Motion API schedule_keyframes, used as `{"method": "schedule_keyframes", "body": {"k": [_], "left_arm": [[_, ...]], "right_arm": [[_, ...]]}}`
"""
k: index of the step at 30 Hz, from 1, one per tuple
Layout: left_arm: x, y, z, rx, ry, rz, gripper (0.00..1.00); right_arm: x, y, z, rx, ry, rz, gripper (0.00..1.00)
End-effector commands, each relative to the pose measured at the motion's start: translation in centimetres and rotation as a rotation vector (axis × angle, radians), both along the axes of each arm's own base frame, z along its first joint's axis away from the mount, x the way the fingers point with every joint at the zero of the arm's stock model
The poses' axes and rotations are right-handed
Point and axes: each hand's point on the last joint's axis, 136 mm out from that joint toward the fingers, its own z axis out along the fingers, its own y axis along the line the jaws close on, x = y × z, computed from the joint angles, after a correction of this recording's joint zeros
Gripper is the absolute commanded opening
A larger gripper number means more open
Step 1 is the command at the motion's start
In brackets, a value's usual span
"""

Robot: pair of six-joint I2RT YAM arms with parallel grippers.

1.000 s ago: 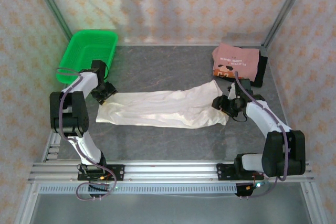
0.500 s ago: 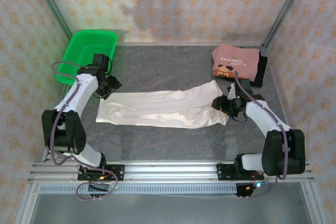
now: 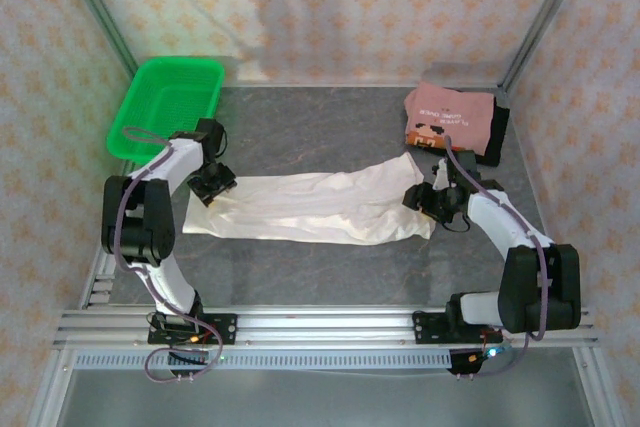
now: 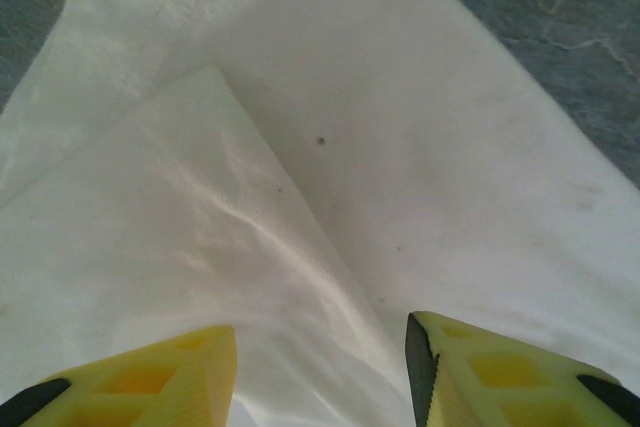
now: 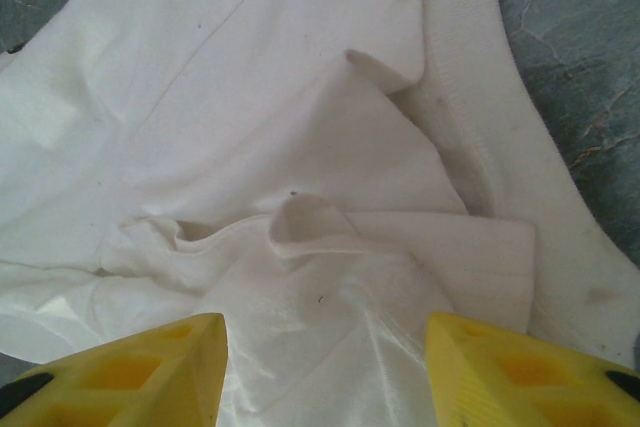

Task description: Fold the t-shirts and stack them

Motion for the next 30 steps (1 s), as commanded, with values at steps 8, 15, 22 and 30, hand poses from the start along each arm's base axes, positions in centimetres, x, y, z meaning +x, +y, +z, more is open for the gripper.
{"method": "schedule_keyframes", "body": {"k": [8,15,22,30], "left_arm": [[0.7,1.0,-1.0,0.076,0.024,0.009,0.45],[1.1,1.2,-1.9,0.088,0.029,0.016,0.41],[1.4,1.4,-1.6,0.097,0.01,0.01,0.24],[0.4,1.3,-1.0,0.093,0.006,-0.007,0.01]], "right_arm": [[-0.3,-0.3,-0.5,-0.016,0.008,0.015,0.55],[-0.2,-0.1,-0.3,-0.01,0.006,0.021,0.55],[0.0,-0.1,-0.2,-0.006,0.005,0.019,0.55],[0.5,-0.3,0.2,-0.017,-0.006,0.016,0.55]]}}
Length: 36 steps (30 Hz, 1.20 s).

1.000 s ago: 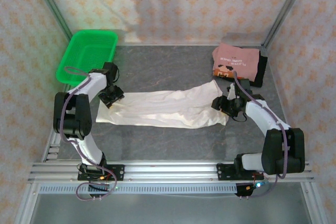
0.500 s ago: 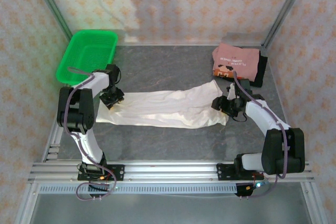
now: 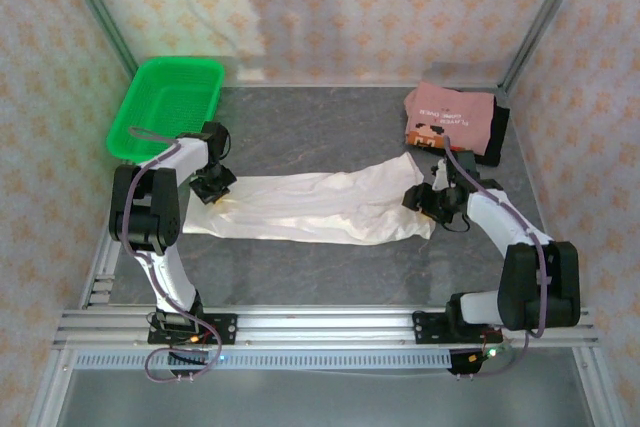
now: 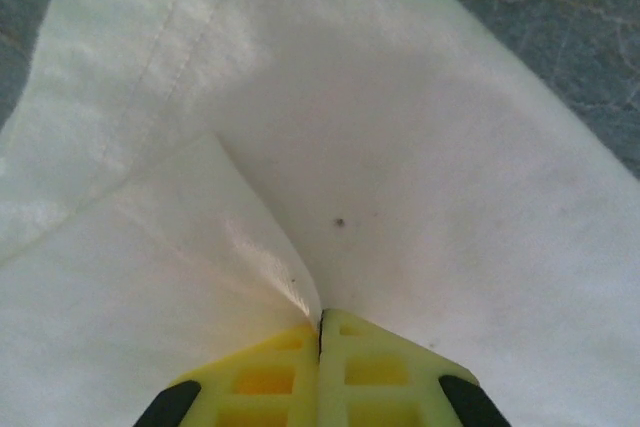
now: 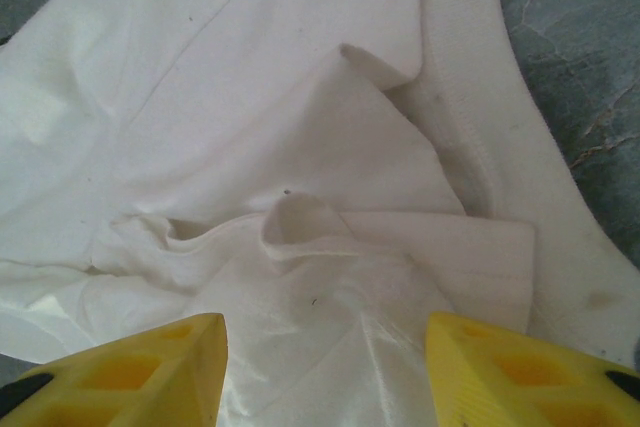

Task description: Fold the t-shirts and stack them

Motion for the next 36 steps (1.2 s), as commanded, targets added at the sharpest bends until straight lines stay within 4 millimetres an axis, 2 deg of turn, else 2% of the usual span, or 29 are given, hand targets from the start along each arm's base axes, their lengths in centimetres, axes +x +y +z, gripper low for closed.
{"method": "schedule_keyframes", "body": {"k": [1,10,15,18,24,27,33,35,36], "left_arm": [[-0.5,0.4,1.8,0.039,-0.036,-0.011,0.0],[-3.1,-0.5,6.1,-0.02,-0.166,0.003,0.0],[-5.5,-1.1,7.0,-0.055,-0.225,0.016,0.0],[-6.7,-1.2,7.1,-0.067,-0.239,0.023,0.0],[-8.4,-1.4,7.6,-0.083,-0.266,0.024,0.0],[-9.0,-1.5,7.8,-0.088,-0.271,0.022,0.0],[-10.3,-1.6,8.2,-0.098,-0.289,0.029,0.0],[-10.6,-1.7,8.3,-0.105,-0.295,0.032,0.0],[-10.9,-1.7,8.3,-0.105,-0.293,0.033,0.0]], "right_arm": [[0.6,-0.3,0.6,-0.016,-0.02,0.007,0.55],[1.1,-1.0,1.7,-0.035,0.006,-0.063,0.54],[0.5,-3.2,1.6,-0.135,0.035,-0.139,0.54],[0.7,-2.8,0.8,-0.125,0.049,-0.115,0.52],[2.3,-1.2,-0.1,-0.047,0.012,-0.043,0.46],[2.7,-0.7,-0.8,-0.026,0.02,-0.021,0.41],[2.0,-1.1,-2.4,-0.051,0.071,-0.019,0.24],[1.9,-1.1,-2.5,-0.05,0.07,-0.029,0.12],[1.8,-1.3,-2.3,-0.055,0.073,-0.036,0.03]]}}
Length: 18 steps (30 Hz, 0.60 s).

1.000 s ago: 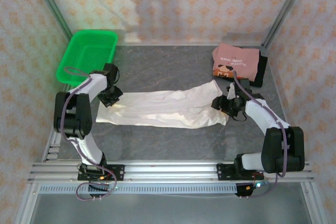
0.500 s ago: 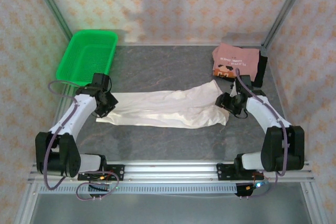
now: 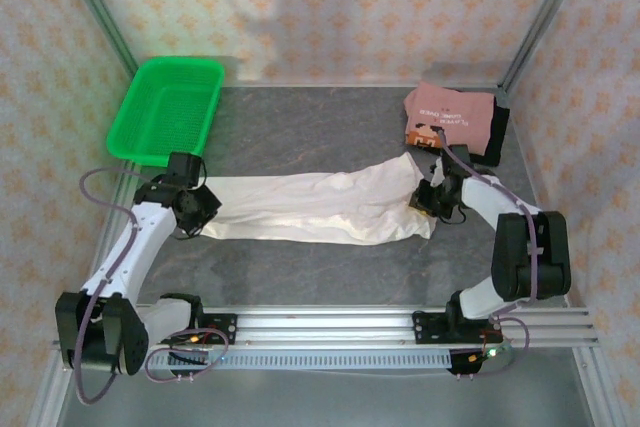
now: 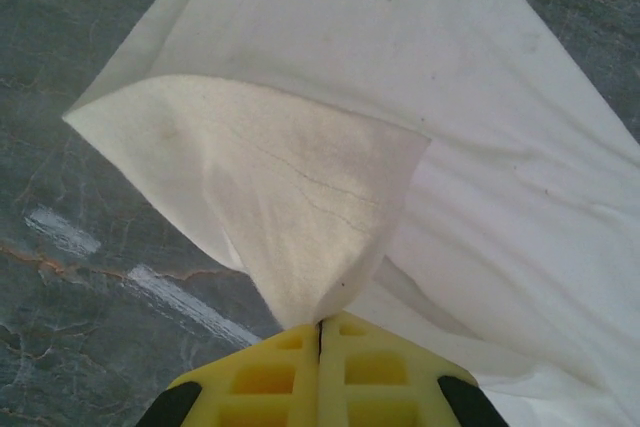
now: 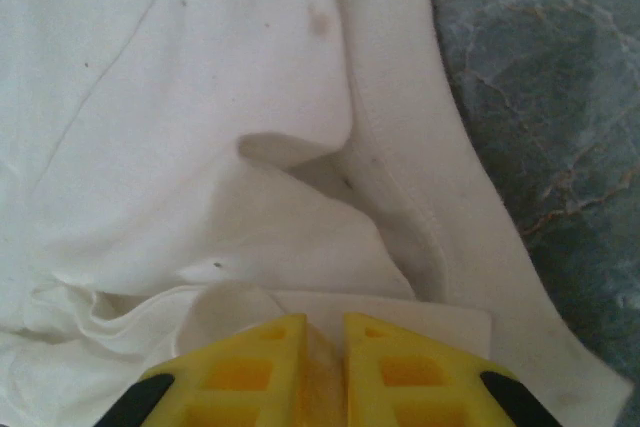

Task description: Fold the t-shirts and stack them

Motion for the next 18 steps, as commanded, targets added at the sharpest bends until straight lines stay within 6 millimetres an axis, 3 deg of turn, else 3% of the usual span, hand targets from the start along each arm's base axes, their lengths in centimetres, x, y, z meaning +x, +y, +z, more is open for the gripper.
{"method": "schedule_keyframes", "body": {"k": [1,6,10,15,18], "left_arm": [[-1.8,-0.1,-0.3,-0.007,0.037,0.008,0.0],[-3.4,0.1,-0.3,0.0,0.039,0.013,0.0],[-4.6,0.0,-0.8,-0.007,0.047,0.025,0.0],[-5.9,0.0,-1.5,-0.018,0.054,0.039,0.0],[-6.8,0.0,-2.1,-0.021,0.069,0.046,0.0]], "right_arm": [[-0.1,-0.7,0.5,-0.033,-0.019,-0.021,0.0],[-1.3,-2.1,5.5,-0.085,-0.169,-0.098,0.0],[-3.9,-2.0,7.2,-0.059,-0.155,-0.125,0.0],[-8.0,-1.8,6.2,0.013,-0.046,-0.274,0.0],[-11.3,-2.6,4.2,-0.003,0.046,-0.384,0.0]]}}
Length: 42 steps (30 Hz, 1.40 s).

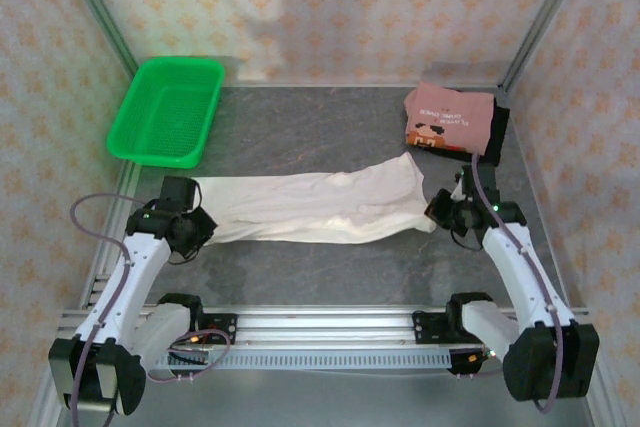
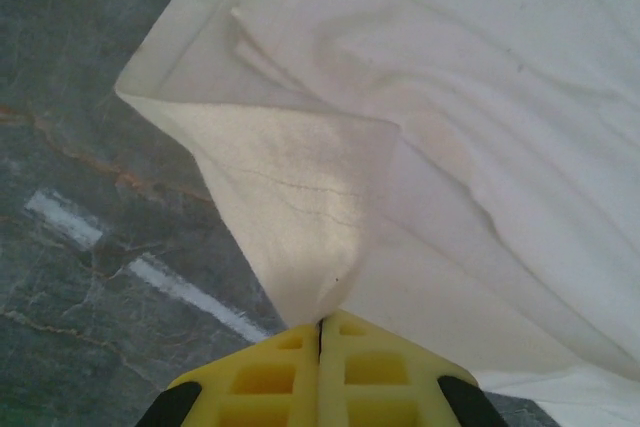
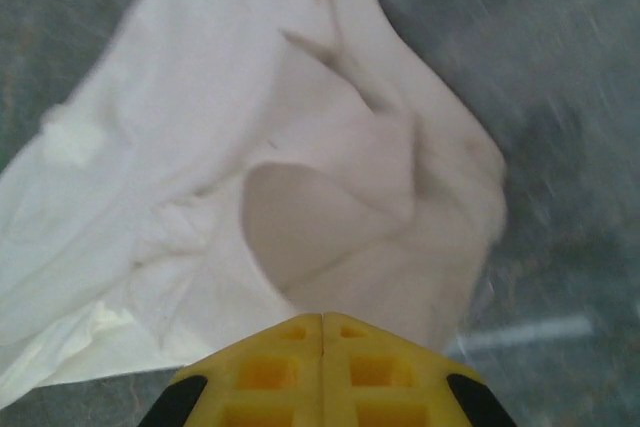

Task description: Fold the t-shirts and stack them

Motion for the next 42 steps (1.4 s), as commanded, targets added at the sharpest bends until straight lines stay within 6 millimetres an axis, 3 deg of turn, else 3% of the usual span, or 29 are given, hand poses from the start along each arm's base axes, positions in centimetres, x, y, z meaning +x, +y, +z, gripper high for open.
{"method": "schedule_keyframes", "body": {"k": [1,6,10,13,14,16,19,22,26,31,37,42], "left_arm": [[-2.0,-0.1,-1.0,-0.009,0.053,0.021,0.0],[-3.6,0.3,-2.4,0.001,0.096,0.049,0.0],[-3.8,0.5,-2.7,0.012,0.114,0.056,0.0],[-4.0,0.7,-3.1,0.029,0.146,0.059,0.0],[-4.0,0.8,-3.2,0.032,0.155,0.058,0.0],[-4.0,0.8,-3.5,0.035,0.172,0.059,0.0],[-3.9,0.9,-3.7,0.041,0.177,0.057,0.0],[-3.9,0.9,-3.8,0.044,0.176,0.06,0.0],[-3.9,1.2,-3.9,0.057,0.189,0.062,0.0],[-3.9,1.3,-4.1,0.066,0.193,0.066,0.0],[-3.8,1.4,-4.6,0.073,0.201,0.073,0.0],[-3.8,1.5,-4.7,0.074,0.206,0.075,0.0]], "right_arm": [[-5.3,-1.6,-3.1,-0.014,0.205,-0.186,0.0],[-8.2,-3.9,-4.1,-0.139,0.319,-0.27,0.0],[-9.5,-4.0,-5.4,-0.203,0.466,-0.239,0.0],[-9.4,-4.1,-5.7,-0.241,0.494,-0.234,0.24],[-9.1,-4.2,-5.5,-0.248,0.48,-0.239,0.31],[-8.2,-4.7,-4.3,-0.264,0.424,-0.259,0.34],[-4.9,-4.8,-1.0,-0.248,0.221,-0.267,0.36],[-0.9,-2.9,0.8,-0.166,0.048,-0.172,0.39],[2.3,0.4,-1.1,-0.058,0.08,0.007,0.35],[5.2,1.6,-2.7,-0.049,0.08,0.105,0.32],[4.8,0.3,-5.0,-0.146,0.185,0.138,0.29],[4.2,-1.4,-5.0,-0.184,0.187,0.058,0.29]]}}
